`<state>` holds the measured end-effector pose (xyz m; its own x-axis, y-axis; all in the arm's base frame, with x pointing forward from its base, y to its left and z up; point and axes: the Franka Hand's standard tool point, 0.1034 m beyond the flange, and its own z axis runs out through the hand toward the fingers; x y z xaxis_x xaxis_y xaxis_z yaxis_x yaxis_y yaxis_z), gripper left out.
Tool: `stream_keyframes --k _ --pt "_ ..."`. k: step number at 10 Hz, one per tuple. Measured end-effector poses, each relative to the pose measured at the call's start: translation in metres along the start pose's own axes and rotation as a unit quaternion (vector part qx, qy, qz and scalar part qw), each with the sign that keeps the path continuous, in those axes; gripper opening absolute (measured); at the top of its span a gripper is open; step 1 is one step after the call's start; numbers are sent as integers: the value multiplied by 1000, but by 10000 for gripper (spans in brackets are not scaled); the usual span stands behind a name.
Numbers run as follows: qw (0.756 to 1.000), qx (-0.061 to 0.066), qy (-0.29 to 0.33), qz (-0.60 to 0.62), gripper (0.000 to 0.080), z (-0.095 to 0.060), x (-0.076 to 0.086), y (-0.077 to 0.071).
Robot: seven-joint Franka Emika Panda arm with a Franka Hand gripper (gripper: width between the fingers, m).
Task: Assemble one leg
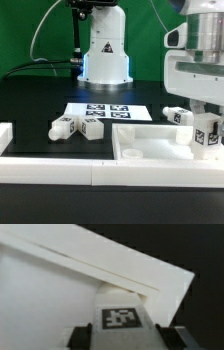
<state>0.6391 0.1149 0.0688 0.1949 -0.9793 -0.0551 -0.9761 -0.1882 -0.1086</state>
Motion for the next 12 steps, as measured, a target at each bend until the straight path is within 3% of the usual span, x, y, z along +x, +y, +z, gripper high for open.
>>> stream_keyframes --k 2,4,5,6,8,9,12 --pt "996 2 -7 84 286 0 0 0" --pt "998 2 -7 63 287 0 -1 0" --pt "998 2 -7 59 484 0 -1 0" --pt "998 5 -6 -56 595 -1 3 0" --pt "974 8 -9 -225 632 -4 10 0" --pt "969 13 -4 -248 646 -2 10 1" --pt "937 10 0 -349 648 -1 12 2"
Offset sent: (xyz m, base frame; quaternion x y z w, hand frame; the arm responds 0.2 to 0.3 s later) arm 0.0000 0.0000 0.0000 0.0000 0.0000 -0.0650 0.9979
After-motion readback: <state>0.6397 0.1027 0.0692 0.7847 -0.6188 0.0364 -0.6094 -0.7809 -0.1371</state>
